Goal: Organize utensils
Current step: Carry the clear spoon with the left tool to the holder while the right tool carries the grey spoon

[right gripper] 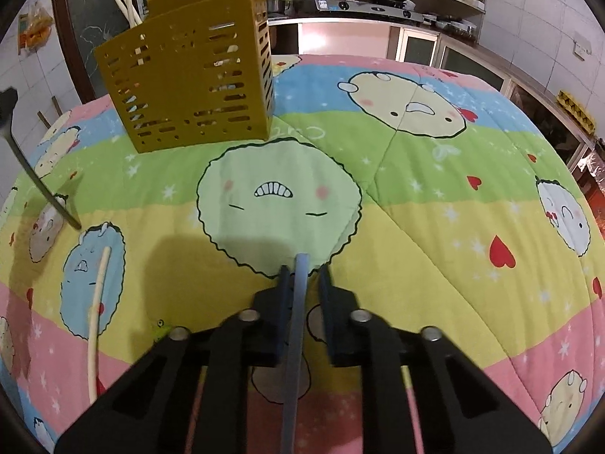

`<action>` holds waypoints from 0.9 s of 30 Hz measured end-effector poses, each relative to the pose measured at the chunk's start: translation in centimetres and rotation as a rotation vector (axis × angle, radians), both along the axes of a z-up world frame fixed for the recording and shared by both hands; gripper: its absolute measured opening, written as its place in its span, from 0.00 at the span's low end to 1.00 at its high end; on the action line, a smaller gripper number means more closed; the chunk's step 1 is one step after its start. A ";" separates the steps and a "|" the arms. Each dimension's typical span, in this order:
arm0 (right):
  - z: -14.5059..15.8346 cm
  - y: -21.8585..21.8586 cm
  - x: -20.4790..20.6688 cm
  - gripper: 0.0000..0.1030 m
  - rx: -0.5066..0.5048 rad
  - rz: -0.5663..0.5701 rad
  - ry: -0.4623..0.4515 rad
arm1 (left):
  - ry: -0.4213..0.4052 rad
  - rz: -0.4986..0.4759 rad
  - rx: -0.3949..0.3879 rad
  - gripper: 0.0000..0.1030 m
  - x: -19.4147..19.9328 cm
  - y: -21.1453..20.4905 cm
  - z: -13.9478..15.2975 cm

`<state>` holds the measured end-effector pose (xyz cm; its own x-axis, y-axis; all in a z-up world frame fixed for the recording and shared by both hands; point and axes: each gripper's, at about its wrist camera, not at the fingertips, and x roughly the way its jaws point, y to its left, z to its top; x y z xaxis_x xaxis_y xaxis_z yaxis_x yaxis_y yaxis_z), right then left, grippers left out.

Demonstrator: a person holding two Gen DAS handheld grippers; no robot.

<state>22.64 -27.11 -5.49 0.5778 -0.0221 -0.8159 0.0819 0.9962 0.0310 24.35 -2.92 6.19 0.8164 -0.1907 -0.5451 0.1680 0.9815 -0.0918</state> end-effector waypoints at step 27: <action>13.5 -1.1 -3.2 0.07 0.090 -0.023 -0.510 | -0.121 -0.001 -0.024 0.28 -0.5 -0.1 5.7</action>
<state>19.44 -28.19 7.98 0.9029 0.0178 -0.4295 0.0557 0.9859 0.1579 23.85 -3.01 11.87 0.8759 -0.2030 -0.4378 0.1798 0.9792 -0.0943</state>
